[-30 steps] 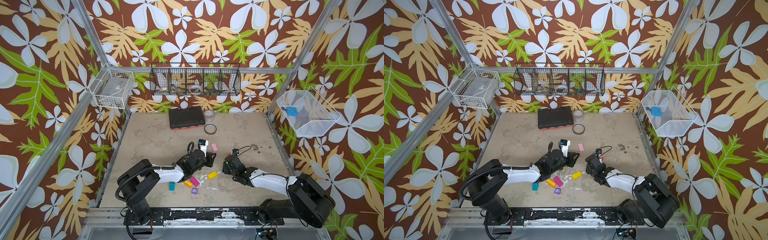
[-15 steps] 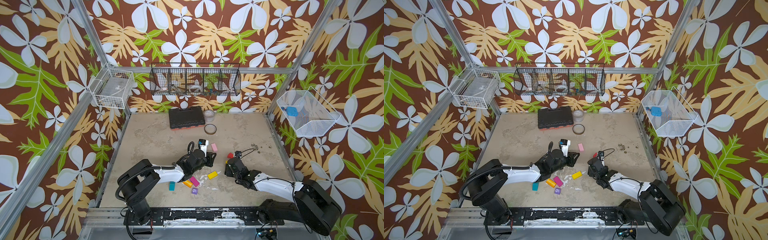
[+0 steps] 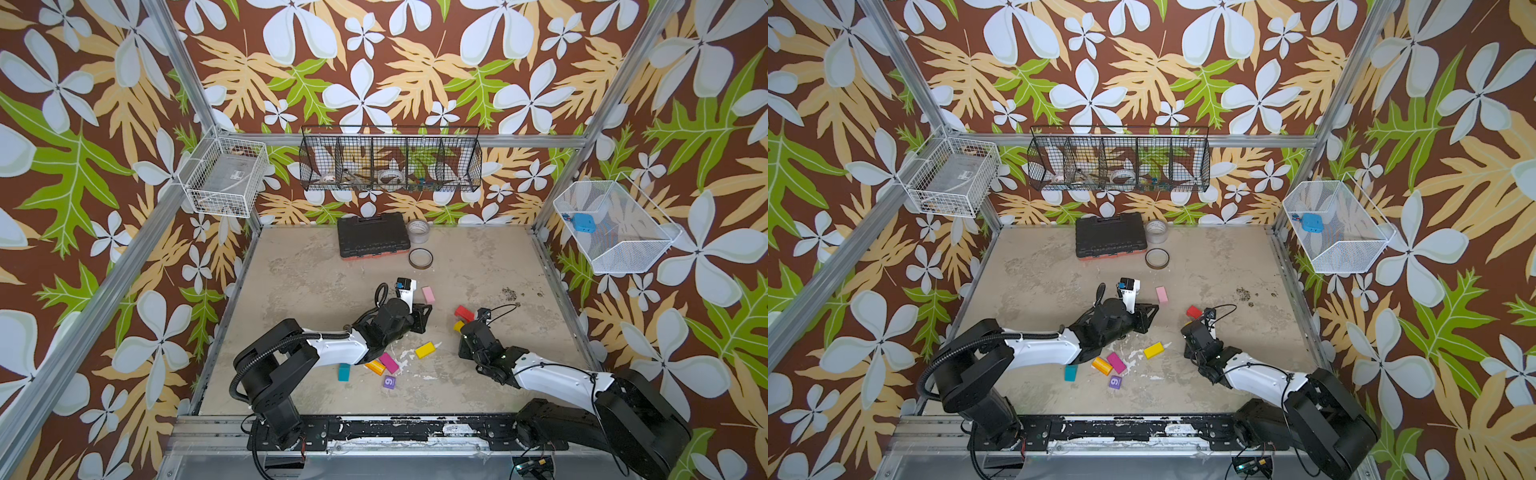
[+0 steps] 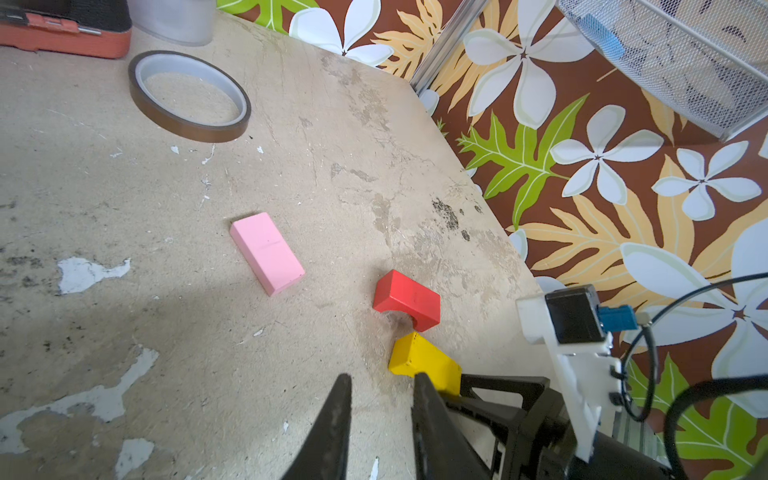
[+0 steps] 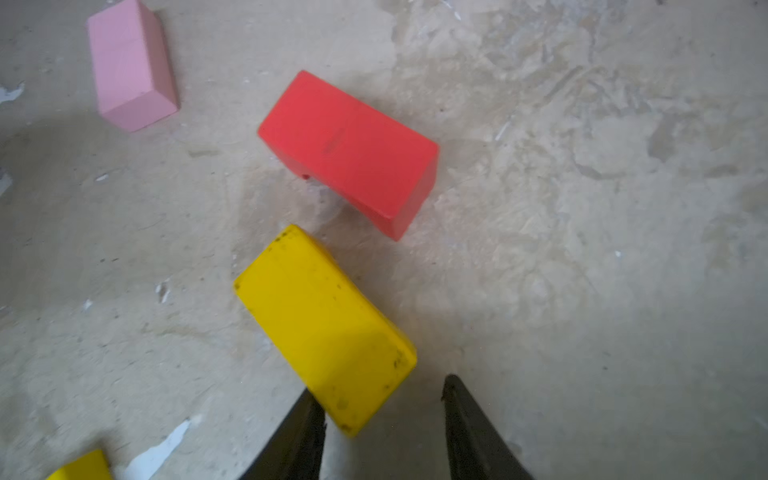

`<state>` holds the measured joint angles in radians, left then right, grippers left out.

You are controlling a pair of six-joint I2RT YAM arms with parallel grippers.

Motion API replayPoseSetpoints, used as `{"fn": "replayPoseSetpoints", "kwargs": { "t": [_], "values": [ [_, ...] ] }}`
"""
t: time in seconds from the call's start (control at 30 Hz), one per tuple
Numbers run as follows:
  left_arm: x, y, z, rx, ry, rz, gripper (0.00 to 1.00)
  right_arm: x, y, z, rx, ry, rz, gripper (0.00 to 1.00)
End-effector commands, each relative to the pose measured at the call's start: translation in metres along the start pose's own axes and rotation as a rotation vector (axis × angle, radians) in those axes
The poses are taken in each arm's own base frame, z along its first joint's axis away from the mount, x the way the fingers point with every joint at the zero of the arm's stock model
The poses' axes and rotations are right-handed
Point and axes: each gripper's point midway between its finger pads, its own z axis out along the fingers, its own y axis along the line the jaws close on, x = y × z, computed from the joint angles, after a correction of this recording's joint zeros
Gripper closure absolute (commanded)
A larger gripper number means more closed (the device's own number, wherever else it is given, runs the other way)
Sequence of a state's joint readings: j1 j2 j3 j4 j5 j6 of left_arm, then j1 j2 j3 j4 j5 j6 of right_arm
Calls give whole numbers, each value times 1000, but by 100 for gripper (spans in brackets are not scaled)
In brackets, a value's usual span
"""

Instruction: Build the wood block tower

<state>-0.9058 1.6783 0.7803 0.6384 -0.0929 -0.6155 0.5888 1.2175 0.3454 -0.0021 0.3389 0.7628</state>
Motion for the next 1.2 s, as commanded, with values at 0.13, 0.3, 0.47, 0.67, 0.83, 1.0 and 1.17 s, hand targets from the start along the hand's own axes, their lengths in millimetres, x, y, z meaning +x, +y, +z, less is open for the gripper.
{"fn": "replayPoseSetpoints", "kwargs": {
  "t": [0.13, 0.3, 0.47, 0.67, 0.83, 1.0, 1.17],
  "values": [
    [-4, -1, 0, -3, -15, 11, 72, -2, -2, 4, -20, 5, 43, 58],
    [-4, -1, 0, -3, -12, 11, 72, -8, 3, 3, -44, -14, 47, 60],
    [-3, -2, 0, 1, -10, 11, 72, -16, 9, 7, -39, -29, 50, 63],
    [-4, -2, 0, 0, -12, 13, 72, -24, 15, 12, -35, -38, 53, 66],
    [-3, -1, 1, -1, -7, 15, 72, -30, 15, 15, -11, -48, 47, 66],
    [-2, -2, 2, 0, -5, 15, 72, -32, 13, 20, 8, -46, 46, 66],
    [-2, -2, 2, 2, -4, 16, 72, -32, 10, 24, 23, -42, 48, 66]
  ]
}}
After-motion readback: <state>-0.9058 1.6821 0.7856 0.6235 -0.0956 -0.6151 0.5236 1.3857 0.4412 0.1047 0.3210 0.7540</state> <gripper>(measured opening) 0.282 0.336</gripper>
